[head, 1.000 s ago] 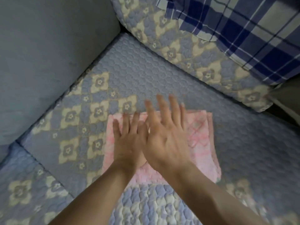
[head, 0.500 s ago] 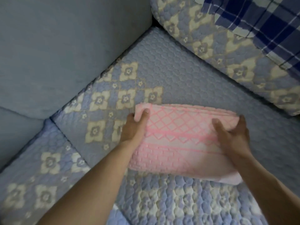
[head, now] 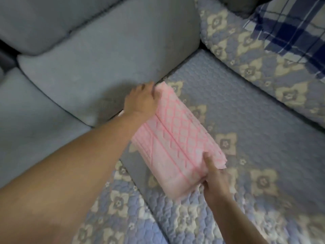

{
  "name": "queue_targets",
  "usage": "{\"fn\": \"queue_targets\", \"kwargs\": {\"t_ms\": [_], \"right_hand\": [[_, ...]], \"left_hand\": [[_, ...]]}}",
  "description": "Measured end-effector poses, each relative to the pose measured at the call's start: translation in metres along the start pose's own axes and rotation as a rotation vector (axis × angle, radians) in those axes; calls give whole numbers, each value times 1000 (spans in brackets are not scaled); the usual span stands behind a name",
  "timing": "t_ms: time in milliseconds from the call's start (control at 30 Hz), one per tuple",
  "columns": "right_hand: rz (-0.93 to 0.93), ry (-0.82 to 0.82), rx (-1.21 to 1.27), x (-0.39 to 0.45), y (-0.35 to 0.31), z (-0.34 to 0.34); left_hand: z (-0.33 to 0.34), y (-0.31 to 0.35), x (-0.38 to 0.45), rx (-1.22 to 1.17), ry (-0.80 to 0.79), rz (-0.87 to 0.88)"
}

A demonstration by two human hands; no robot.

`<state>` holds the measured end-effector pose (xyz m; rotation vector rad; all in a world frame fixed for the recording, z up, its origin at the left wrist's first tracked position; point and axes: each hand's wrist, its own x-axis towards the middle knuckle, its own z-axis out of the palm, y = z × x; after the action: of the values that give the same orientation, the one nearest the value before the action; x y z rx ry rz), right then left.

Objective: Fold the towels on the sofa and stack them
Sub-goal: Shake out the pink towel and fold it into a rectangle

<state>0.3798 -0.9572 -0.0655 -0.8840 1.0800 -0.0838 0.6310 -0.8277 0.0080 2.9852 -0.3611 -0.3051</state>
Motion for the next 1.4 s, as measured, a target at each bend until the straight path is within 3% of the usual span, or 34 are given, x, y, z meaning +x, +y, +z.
{"fn": "queue_targets", "kwargs": {"t_ms": [100, 167, 200, 267, 333, 433, 567, 700, 800, 900, 967, 1067, 1133, 1267, 1400], "right_hand": [[-94, 229, -347, 6, 6, 1], [-298, 415, -712, -4, -8, 11], [-503, 456, -898, -11, -16, 21], [-927, 291, -1205, -21, -21, 42], [-1108, -29, -1434, -20, -18, 67], [-1106, -323, -1634, 17, -20, 118], [-954, -297, -1862, 91, -32, 178], [-934, -232, -1876, 145, -20, 206], [-891, -346, -1846, 158, -18, 216], [-948, -386, -1885, 135, -33, 199], [-1032, -272, -1848, 98, -33, 158], [-862, -152, -1832, 58, -12, 71], [-775, -170, -1865, 66, -11, 44], [-680, -288, -1973, 95, -31, 52], [-657, -78, -2237, 48, -34, 60]], "left_hand": [[57, 3, -59, 53, -207, -14], [82, -4, -101, 39, -188, 7], [87, -9, -118, 27, -116, 35], [95, -13, -140, -24, 45, 30], [103, -13, -149, -132, 74, -81], [128, 0, -160, -136, 57, -151], [151, 24, -160, -61, 70, -110], [168, 29, -134, -69, 121, -148], [183, 23, -130, -100, 75, -172], [180, 19, -139, -127, -1, -190], [169, 19, -142, -144, -54, -199], [157, 22, -138, -155, -165, -201], [155, 23, -143, -184, -191, -198], [153, 13, -182, -168, -265, -47], [142, -32, -244, -380, -507, -98]]}}
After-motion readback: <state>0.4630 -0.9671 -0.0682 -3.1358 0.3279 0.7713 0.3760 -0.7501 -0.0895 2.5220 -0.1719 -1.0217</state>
